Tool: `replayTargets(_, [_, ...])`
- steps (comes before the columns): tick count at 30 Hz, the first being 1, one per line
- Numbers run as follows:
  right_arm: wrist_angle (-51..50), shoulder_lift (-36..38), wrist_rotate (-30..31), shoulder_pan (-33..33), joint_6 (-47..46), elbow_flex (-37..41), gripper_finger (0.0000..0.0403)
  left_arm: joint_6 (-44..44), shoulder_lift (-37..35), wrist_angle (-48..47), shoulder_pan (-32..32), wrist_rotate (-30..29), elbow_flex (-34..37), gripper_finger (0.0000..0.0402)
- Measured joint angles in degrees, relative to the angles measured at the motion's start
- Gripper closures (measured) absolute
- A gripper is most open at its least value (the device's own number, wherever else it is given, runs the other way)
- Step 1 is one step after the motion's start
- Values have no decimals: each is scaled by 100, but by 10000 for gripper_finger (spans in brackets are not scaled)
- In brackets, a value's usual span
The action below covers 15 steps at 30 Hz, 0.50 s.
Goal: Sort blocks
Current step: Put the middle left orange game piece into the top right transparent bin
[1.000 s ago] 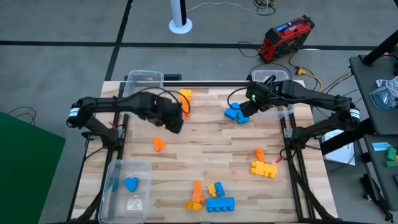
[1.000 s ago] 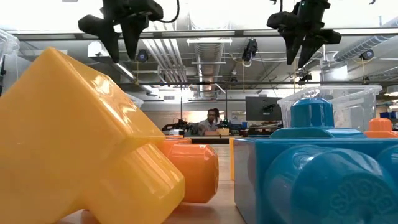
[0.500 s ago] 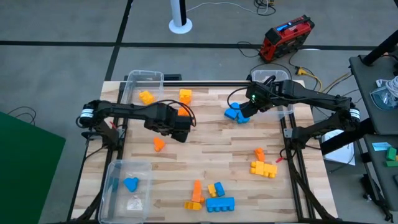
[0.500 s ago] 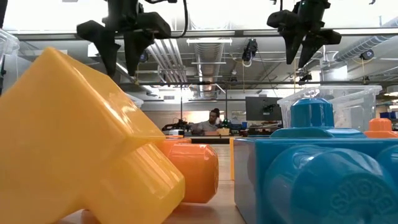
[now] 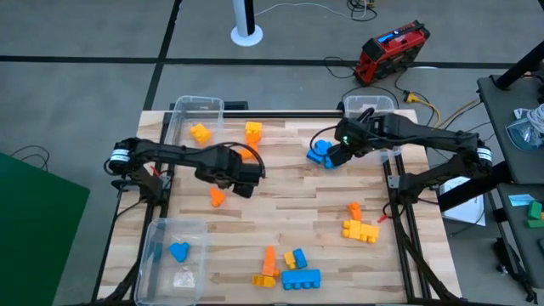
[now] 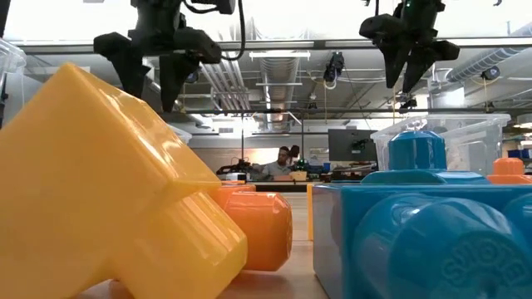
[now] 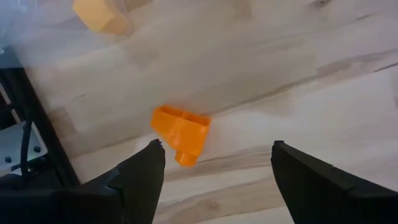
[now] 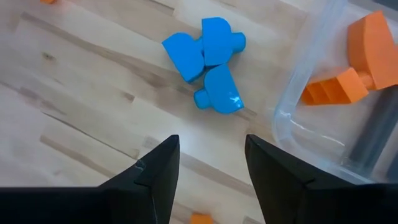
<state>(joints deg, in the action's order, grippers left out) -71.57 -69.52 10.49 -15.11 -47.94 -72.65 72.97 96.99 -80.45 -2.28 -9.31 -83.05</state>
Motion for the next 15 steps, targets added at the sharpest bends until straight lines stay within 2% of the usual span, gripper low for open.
replayTargets(8, [-3, 0, -45, 0, -4, 216, 209, -8, -31, 173, -16, 294, 298, 133])
replayTargets(15, [-7, 2, -45, 0, 42, 243, 209, 191, -305, 821, -17, 753, 1196, 133])
